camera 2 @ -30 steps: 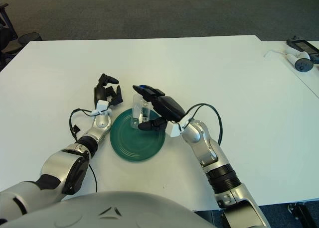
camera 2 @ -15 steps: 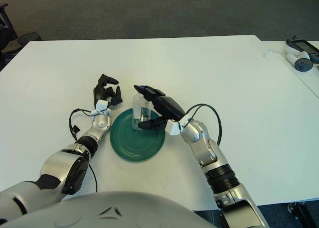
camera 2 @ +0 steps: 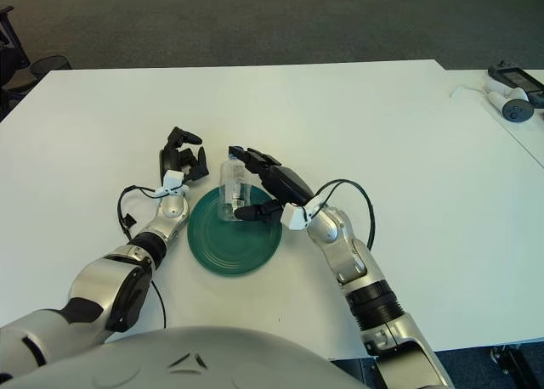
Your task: Put the bottle into the plate.
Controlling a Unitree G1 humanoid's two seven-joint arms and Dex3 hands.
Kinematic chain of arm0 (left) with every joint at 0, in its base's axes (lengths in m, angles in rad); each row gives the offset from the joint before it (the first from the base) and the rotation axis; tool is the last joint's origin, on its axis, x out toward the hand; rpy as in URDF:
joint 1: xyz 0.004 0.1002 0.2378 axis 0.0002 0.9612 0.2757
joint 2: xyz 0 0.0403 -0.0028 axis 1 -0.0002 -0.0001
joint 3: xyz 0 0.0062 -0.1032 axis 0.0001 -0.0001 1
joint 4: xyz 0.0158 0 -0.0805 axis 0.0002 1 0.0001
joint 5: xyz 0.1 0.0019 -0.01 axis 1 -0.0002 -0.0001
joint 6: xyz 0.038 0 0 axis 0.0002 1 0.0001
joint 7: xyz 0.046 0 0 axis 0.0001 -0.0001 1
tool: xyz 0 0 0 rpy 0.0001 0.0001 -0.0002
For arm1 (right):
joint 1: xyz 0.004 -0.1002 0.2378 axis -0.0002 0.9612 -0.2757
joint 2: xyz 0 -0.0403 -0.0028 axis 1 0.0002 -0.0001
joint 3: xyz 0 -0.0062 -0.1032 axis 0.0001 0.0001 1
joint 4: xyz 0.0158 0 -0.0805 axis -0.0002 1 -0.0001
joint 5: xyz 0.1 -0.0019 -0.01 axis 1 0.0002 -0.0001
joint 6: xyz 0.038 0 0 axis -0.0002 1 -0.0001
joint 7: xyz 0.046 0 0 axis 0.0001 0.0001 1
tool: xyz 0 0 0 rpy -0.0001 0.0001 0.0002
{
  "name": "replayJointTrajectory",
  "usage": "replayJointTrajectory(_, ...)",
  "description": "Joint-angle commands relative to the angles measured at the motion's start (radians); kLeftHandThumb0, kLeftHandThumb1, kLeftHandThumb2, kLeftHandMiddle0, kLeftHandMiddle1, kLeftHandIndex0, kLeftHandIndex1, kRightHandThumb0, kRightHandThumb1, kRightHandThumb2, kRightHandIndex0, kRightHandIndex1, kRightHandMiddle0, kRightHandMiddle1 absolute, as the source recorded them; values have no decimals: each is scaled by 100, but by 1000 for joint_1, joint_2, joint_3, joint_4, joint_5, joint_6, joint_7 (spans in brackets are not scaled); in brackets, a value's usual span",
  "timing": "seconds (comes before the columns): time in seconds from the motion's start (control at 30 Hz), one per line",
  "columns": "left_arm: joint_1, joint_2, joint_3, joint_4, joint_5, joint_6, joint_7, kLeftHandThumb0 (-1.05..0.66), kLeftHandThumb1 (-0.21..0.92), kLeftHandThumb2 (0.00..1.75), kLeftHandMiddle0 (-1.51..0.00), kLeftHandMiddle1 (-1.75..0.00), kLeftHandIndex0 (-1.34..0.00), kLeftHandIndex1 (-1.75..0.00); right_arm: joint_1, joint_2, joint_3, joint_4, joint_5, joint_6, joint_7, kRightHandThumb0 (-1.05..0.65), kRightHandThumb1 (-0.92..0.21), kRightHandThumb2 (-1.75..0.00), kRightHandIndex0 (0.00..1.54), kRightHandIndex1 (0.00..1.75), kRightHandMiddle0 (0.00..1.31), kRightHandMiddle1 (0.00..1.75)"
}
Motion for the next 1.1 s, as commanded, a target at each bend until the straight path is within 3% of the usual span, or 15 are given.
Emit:
replayJointTrajectory(0.0, 37, 14, 4, 23, -4, 4, -7, -47, 34, 129, -115, -175, -60, -175, 6, 2, -10, 14, 19, -6, -8, -105, -92, -45, 2, 1, 0, 14)
replayJointTrajectory(0.57, 31, 12, 1, 25, 8, 15, 8, -47, 34, 129, -116, -175, -59, -175, 53, -10, -7, -5, 24, -5, -1, -105, -92, -42, 2, 1, 0, 14)
replayJointTrajectory(1.07, 28, 8, -6, 27, 16, 19, 27, -46, 38, 123, -115, -175, -56, -175, 72, -63, 4, -18, -33, -22, 7, -105, -92, -45, 4, 1, 0, 10)
